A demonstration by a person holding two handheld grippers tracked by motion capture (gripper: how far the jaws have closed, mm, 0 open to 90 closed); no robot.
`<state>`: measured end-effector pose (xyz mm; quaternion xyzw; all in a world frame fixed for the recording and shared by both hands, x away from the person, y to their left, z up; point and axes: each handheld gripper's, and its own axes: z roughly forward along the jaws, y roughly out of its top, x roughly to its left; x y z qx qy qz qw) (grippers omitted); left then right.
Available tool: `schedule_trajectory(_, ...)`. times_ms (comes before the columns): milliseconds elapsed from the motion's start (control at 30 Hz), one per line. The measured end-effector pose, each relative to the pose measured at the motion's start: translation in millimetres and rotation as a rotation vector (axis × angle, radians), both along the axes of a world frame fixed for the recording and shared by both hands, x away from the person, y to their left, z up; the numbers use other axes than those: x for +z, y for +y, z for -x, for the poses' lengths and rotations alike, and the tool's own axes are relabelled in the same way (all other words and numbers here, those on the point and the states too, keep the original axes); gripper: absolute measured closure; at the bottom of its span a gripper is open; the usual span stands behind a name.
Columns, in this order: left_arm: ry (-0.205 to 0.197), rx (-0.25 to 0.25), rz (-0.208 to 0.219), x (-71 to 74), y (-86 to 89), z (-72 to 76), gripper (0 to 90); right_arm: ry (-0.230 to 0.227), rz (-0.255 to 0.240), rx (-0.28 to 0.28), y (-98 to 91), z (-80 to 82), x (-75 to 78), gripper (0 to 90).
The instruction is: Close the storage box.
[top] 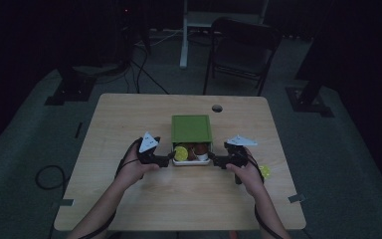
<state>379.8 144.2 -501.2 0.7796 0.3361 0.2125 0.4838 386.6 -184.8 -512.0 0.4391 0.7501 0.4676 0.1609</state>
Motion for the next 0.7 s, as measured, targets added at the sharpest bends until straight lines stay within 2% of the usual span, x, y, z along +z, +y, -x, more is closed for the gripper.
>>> schedule_trajectory(500, -0.006, 0.008, 0.002, -0.7, -2.0, -3.2, 14.3, 0.002, 0.011, -0.032, 4.4, -1.6, -1.5, 11.3)
schedule_trajectory(567, -0.002, 0.003, 0.014, -0.2, -2.3, -1.9, 14.6, -0.004, 0.025, -0.032, 5.5, -0.9, -1.2, 11.3)
schedule_trajectory(700, 0.005, -0.013, 0.033, 1.6, -4.0, 1.9, 14.6, -0.011, 0.01, -0.013, 7.2, 1.2, 1.1, 11.3)
